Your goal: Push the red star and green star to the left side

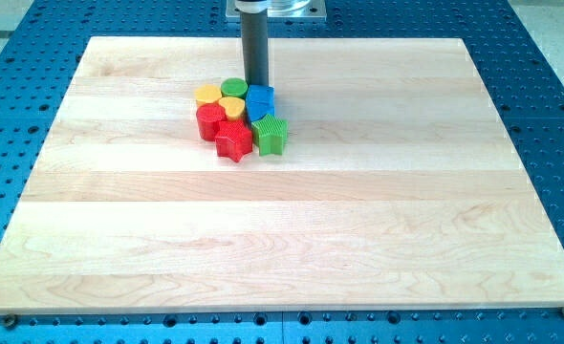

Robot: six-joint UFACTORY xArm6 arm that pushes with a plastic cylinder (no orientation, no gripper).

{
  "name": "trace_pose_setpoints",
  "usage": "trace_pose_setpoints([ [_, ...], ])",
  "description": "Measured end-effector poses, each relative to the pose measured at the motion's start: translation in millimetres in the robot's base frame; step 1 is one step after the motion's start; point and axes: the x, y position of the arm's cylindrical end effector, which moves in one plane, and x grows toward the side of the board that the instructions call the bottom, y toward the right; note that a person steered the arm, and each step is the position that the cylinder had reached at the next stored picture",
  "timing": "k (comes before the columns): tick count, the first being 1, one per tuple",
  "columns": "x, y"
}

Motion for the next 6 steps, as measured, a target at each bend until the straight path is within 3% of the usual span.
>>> trace_pose_setpoints([
  [1, -0.2, 31.1],
  [2, 40.3, 85.8],
  [3, 104.6, 34.7],
  [4, 107.3, -22.5],
  [5, 118.2, -34.1],
  [6, 155.8, -50.2],
])
